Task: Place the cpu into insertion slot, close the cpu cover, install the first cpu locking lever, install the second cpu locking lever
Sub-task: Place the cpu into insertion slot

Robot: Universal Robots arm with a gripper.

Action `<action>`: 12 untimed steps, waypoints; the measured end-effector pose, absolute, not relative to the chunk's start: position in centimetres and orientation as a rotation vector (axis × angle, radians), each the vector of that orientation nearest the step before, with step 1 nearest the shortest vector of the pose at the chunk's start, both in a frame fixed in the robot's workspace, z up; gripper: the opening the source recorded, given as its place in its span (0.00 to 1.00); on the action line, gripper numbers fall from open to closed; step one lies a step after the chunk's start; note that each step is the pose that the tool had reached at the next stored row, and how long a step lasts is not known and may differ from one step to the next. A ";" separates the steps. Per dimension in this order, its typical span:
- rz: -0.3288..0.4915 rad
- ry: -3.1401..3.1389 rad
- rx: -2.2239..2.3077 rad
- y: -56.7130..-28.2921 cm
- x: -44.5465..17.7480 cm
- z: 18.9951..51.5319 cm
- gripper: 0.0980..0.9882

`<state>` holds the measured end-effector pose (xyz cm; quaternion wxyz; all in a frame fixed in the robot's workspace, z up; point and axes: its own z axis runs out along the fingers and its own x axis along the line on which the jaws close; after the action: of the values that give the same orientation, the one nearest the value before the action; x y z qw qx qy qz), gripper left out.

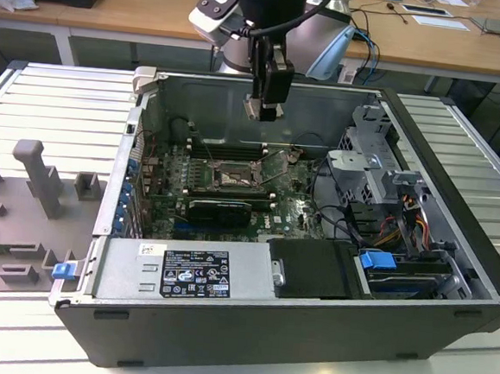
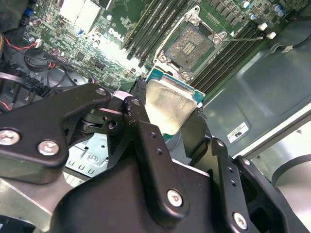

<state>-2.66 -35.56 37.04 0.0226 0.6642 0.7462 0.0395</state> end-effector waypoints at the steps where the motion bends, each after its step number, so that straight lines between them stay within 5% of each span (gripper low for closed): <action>1: 0.122 2.307 2.061 -35.6 -2.7 37.0 0.48; 12: 0.121 2.269 2.101 -35.6 -2.7 37.0 0.48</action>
<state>-2.66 -35.56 37.00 0.0234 0.6787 0.7330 0.0391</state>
